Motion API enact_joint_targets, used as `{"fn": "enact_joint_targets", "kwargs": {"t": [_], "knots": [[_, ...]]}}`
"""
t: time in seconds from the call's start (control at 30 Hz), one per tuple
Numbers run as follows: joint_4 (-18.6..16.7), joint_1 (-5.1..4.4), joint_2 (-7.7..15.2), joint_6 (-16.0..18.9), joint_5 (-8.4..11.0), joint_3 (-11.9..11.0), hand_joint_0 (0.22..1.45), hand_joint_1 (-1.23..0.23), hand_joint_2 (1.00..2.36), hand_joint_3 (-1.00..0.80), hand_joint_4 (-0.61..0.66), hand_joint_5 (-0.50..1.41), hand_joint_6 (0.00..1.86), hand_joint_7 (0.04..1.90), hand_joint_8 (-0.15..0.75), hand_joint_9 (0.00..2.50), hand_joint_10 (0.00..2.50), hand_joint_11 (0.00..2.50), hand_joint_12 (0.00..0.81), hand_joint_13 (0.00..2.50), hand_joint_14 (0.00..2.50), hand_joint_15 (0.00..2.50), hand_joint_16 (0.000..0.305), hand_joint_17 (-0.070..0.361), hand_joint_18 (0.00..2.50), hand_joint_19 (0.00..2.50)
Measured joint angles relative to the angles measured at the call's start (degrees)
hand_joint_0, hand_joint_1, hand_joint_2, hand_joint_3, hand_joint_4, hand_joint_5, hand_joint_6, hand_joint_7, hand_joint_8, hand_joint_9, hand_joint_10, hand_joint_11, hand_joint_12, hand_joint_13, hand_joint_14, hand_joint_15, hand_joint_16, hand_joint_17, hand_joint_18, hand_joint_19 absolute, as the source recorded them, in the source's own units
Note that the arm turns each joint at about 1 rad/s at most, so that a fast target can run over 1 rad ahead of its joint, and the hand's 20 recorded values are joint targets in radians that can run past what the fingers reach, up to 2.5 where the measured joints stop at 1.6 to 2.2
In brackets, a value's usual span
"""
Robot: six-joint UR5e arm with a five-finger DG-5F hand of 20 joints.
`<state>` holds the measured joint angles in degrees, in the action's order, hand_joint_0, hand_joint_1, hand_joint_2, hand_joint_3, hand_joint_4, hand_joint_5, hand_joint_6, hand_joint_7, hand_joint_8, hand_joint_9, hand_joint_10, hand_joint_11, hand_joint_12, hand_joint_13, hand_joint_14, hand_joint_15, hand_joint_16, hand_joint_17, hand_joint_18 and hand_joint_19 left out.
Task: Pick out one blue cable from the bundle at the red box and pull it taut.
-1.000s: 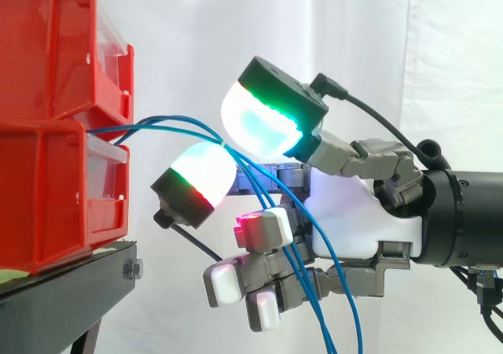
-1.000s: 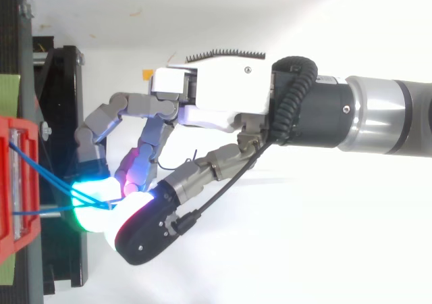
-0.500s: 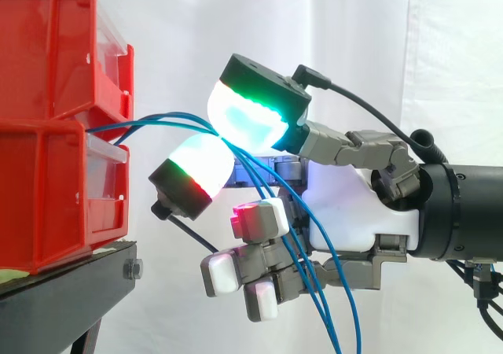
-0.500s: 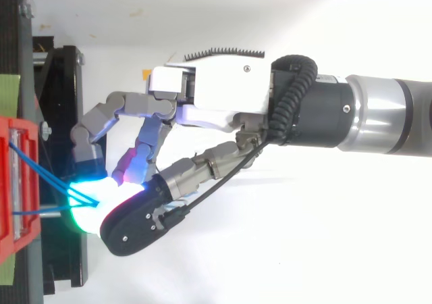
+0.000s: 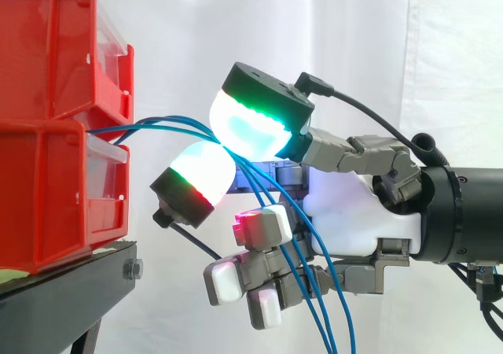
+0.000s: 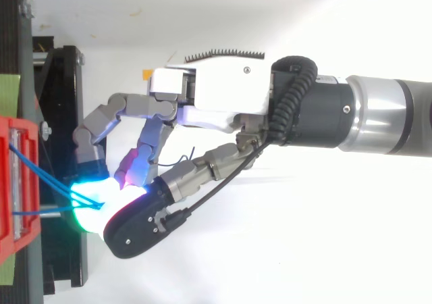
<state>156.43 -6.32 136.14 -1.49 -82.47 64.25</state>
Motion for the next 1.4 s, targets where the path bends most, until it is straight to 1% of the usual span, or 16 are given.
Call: {"fn": "enact_joint_targets", "kwargs": {"t": [0.13,0.27,0.5,0.6,0.8,0.87,0.93,1.03,1.13,1.17,1.3,1.33,1.37,1.4], "knots": [[0.0,0.0,0.0,0.0,-0.18,0.0,0.77,-0.88,1.0,-0.44,-0.16,-0.11,0.95,1.13,0.306,1.27,0.03,0.88,0.339,1.01,0.02,0.57,0.049,0.109,0.94,0.78],[0.2,0.0,0.0,0.0,-0.22,0.0,0.78,-0.88,1.0,-0.5,-0.18,-0.11,0.95,1.19,0.299,1.28,0.03,0.87,0.339,1.02,0.03,0.56,0.048,0.109,0.95,0.78],[0.4,0.02,0.0,0.1,-0.23,0.0,0.77,-0.88,1.0,-0.5,-0.21,-0.11,0.96,1.16,0.292,1.3,0.03,0.88,0.336,1.04,0.02,0.57,0.048,0.108,0.96,0.77],[0.4,0.02,0.0,0.1,-0.23,0.0,0.75,-0.88,1.0,-0.5,-0.2,-0.11,0.96,1.12,0.294,1.3,0.03,0.88,0.333,1.04,0.02,0.58,0.048,0.108,0.96,0.77],[0.4,0.01,0.0,0.0,-0.25,0.0,0.68,-0.87,1.0,-0.5,-0.14,-0.1,0.96,1.03,0.289,1.3,0.03,0.89,0.334,1.03,0.02,0.57,0.048,0.108,0.96,0.77],[0.4,0.01,0.0,0.0,-0.27,0.0,0.66,-0.87,1.0,-0.5,-0.11,-0.1,0.95,1.0,0.289,1.3,0.03,0.89,0.333,1.03,0.02,0.58,0.048,0.108,0.95,0.78],[0.4,0.0,0.0,0.0,-0.29,0.0,0.61,-0.88,1.0,-0.5,-0.06,-0.1,0.94,0.93,0.289,1.31,0.03,0.88,0.335,1.03,0.02,0.58,0.048,0.108,0.95,0.78],[0.4,0.01,0.0,0.1,-0.31,0.0,0.56,-0.87,1.0,-0.5,-0.02,-0.09,0.94,0.87,0.292,1.3,0.03,0.87,0.342,1.03,0.02,0.57,0.05,0.112,0.96,0.78],[0.4,0.0,0.0,0.1,-0.31,0.0,0.53,-0.85,1.0,-0.5,-0.01,-0.09,0.92,0.91,0.296,1.3,0.03,0.86,0.348,1.03,0.02,0.57,0.051,0.116,0.96,0.78],[0.4,0.0,0.0,0.1,-0.31,0.0,0.52,-0.83,1.0,-0.5,0.0,-0.09,0.92,0.9,0.301,1.3,0.03,0.87,0.353,1.03,0.02,0.57,0.052,0.118,0.97,0.77],[0.3,0.02,0.0,0.1,-0.31,0.0,0.51,-0.78,1.0,-0.5,0.01,-0.09,0.91,0.89,0.31,1.31,0.03,0.86,0.354,1.03,0.02,0.57,0.053,0.119,0.97,0.77],[0.3,0.02,0.0,0.1,-0.31,0.0,0.52,-0.76,1.0,-0.5,0.01,-0.09,0.91,0.89,0.306,1.3,0.03,0.86,0.352,1.03,0.02,0.57,0.052,0.117,0.96,0.78],[0.4,0.02,0.0,0.1,-0.32,0.0,0.56,-0.69,1.0,-0.5,0.0,-0.09,0.91,0.9,0.296,1.3,0.03,0.87,0.345,1.02,0.02,0.57,0.05,0.113,0.94,0.79],[0.4,0.02,0.0,0.1,-0.32,0.0,0.57,-0.69,1.0,-0.5,-0.01,-0.09,0.9,0.93,0.293,1.29,0.03,0.86,0.342,1.02,0.02,0.57,0.05,0.112,0.94,0.79]]}}
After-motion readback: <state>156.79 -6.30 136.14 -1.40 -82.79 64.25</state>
